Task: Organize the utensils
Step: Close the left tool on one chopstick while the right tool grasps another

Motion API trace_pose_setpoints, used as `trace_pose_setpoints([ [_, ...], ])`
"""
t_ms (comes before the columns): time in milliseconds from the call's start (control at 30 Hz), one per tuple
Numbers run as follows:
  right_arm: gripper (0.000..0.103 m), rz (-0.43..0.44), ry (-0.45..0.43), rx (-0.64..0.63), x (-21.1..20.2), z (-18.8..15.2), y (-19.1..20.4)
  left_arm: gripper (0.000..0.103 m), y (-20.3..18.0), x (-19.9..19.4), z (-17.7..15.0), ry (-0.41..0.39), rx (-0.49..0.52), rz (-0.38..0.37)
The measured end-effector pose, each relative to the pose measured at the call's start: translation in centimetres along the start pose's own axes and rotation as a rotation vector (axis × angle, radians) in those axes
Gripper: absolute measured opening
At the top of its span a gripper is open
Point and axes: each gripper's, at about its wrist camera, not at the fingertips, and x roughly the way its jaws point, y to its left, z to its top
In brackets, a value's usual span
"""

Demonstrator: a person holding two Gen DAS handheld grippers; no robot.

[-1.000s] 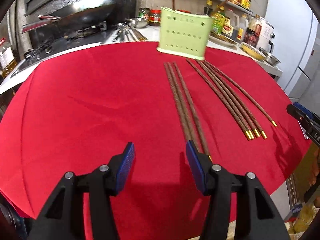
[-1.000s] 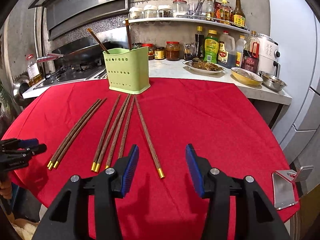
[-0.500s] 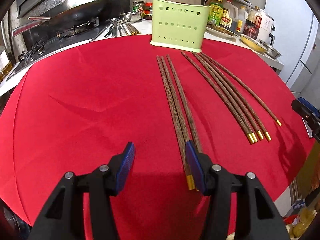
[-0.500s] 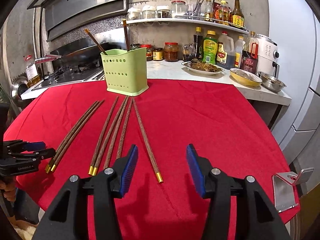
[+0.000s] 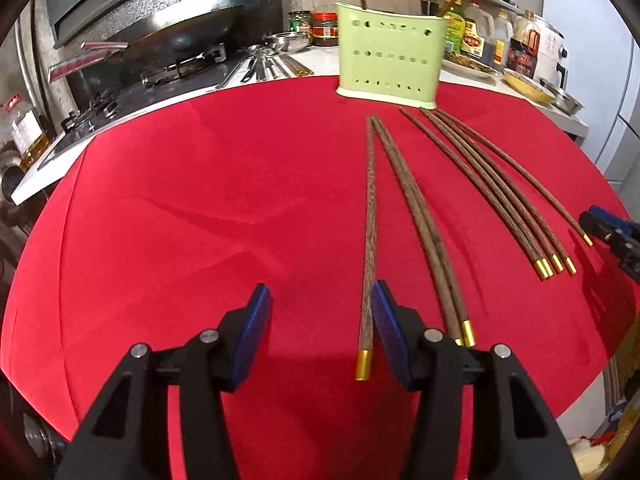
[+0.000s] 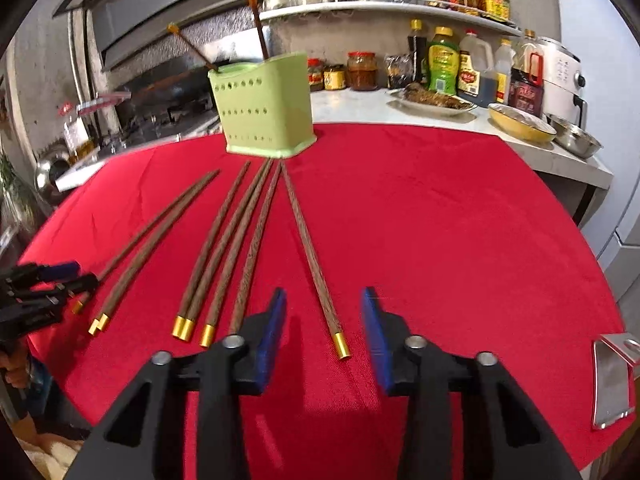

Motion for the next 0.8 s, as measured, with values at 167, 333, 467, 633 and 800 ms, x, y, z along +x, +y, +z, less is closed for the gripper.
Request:
trace_pose_setpoints([
  [167, 0.020, -0.020, 0.028, -0.040, 1.0, -0.5, 0.5, 0.052, 0.6, -0.1, -0.5, -0.004, 0.003, -0.028],
  [333, 0.021, -0.027, 0.038, -0.030, 0.3, -1.1, -0.2, 0.051, 0.5, -0.5, -1.3, -0.007, 0.032, -0.072],
  [467, 0.020, -0.043, 0.028, -0.037, -0.2, -1.6, -0.3, 0.045, -0.7, -0.9, -1.9, -0.016, 0.090, -0.071],
  [633, 0.012, -0.046, 0.011, -0.029, -0.4, -2.0, -0.2, 0.011, -1.0, -1.2, -1.9, -0.010, 0.094, -0.078],
  [800, 0.013, -0.036, -0.001, -0.023, -0.3, -2.0, -0.3, 0.011, -1.5, -1.5, -2.3, -0.002, 0.115, -0.069],
])
